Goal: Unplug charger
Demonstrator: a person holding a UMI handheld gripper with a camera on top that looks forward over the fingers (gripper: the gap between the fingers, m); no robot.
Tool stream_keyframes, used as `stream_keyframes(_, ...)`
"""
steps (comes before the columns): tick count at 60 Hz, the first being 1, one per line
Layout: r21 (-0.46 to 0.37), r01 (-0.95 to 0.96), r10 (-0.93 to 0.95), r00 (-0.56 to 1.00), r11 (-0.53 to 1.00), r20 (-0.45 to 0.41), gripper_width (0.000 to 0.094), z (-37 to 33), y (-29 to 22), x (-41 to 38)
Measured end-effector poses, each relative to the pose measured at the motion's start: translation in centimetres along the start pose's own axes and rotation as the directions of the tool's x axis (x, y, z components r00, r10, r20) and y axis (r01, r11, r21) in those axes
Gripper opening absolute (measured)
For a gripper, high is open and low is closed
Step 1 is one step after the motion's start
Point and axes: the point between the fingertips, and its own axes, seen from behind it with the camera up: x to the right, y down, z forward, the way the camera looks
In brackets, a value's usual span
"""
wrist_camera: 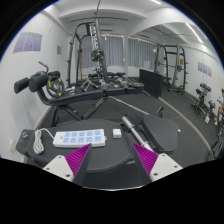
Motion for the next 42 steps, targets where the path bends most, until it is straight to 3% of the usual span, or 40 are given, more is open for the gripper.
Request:
stream_keyframes(19, 0.027, 0.051, -0.051, 0.998, 0.998, -0.024, 0.0849, -12.9, 3.7, -1.1)
stream_keyframes(42, 0.06, 0.081, -0.084, 0.995, 0.995, 0.057, 0.0849, -17.0, 4.2, -5.7)
